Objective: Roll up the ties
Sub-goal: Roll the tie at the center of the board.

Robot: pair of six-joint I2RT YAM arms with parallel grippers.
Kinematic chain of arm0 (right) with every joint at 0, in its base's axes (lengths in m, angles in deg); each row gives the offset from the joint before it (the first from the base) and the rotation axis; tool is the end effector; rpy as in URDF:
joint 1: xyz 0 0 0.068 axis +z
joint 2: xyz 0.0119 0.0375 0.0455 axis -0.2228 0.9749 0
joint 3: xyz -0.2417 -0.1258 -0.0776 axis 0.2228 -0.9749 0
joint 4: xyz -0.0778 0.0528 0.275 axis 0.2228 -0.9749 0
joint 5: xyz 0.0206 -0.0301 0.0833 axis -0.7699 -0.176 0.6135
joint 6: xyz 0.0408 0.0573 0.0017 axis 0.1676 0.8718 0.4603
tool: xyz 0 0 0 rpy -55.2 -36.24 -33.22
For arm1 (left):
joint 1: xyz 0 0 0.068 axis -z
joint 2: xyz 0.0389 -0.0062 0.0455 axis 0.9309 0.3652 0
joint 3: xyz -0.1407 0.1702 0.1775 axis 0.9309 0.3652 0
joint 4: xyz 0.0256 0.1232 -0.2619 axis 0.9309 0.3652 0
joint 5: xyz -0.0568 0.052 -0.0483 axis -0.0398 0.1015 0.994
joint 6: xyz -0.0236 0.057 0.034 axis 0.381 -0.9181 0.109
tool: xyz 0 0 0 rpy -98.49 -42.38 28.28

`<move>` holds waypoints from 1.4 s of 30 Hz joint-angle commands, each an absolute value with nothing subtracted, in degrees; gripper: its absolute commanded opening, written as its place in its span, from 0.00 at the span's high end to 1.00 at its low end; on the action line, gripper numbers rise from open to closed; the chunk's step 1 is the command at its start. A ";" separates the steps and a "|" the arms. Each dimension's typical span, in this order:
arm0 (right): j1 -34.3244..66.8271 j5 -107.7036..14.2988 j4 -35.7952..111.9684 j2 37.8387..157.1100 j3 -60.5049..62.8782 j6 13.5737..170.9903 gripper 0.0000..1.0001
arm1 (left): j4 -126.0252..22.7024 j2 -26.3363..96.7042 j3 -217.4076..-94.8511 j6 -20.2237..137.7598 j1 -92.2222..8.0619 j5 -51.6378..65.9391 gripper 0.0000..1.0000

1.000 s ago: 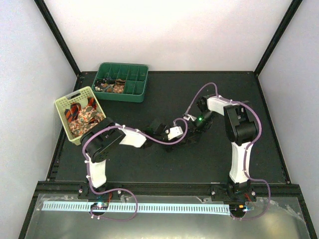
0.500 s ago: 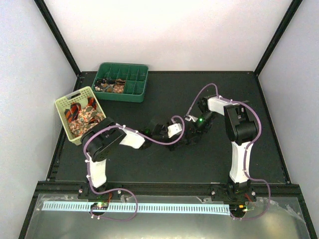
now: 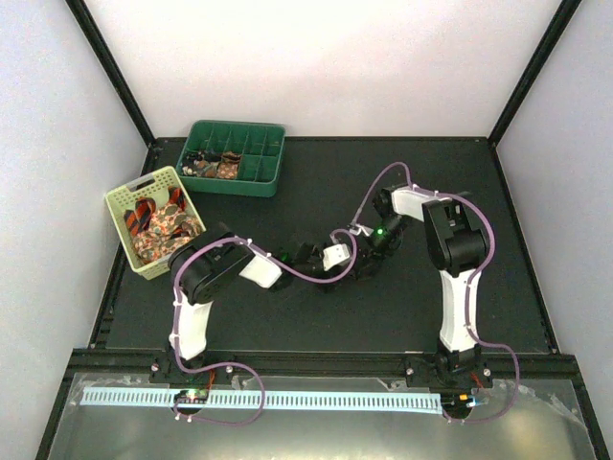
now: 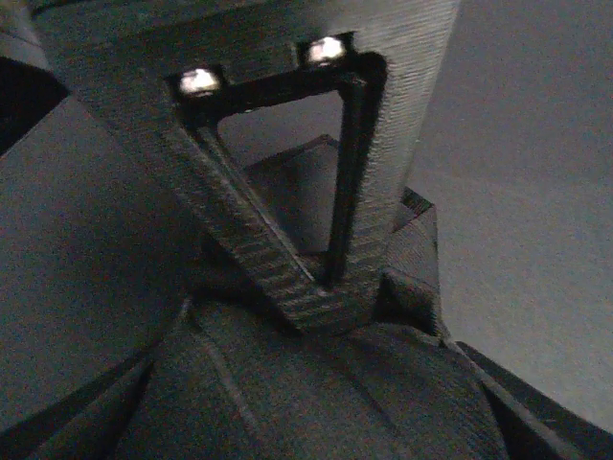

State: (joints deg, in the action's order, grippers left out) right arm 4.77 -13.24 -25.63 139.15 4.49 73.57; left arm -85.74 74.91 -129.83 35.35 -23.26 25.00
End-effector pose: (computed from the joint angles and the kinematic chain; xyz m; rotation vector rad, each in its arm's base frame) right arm 0.3438 0.1490 0.0853 0.5193 -2.5879 -0.9656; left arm 0.2603 -0.2993 0.0569 1.2830 1.7829 -0.8242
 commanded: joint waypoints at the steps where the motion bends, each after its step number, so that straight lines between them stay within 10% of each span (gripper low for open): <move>1: 7.60 -20.82 -18.54 144.66 5.81 73.20 0.98 | -86.18 71.46 -127.67 32.74 -23.75 29.33 0.33; 6: 7.63 -19.98 -20.07 144.79 9.91 72.76 0.88 | -76.81 69.59 -128.33 30.50 -23.32 23.27 0.51; 16: 3.71 -9.92 -30.99 138.90 12.11 67.62 0.50 | -62.99 69.32 -129.80 29.12 -23.15 16.05 0.54; 26: 7.11 -6.45 -26.91 138.74 9.21 72.61 0.55 | -60.75 69.71 -130.96 29.61 -22.52 15.48 0.54; 32: 6.95 -12.18 -26.18 139.29 7.67 71.05 0.93 | -60.39 69.73 -131.39 30.06 -22.50 15.46 0.52; 42: 4.16 -22.05 -23.82 140.22 3.99 70.98 0.98 | -64.74 65.62 -132.57 32.86 -22.87 17.82 0.22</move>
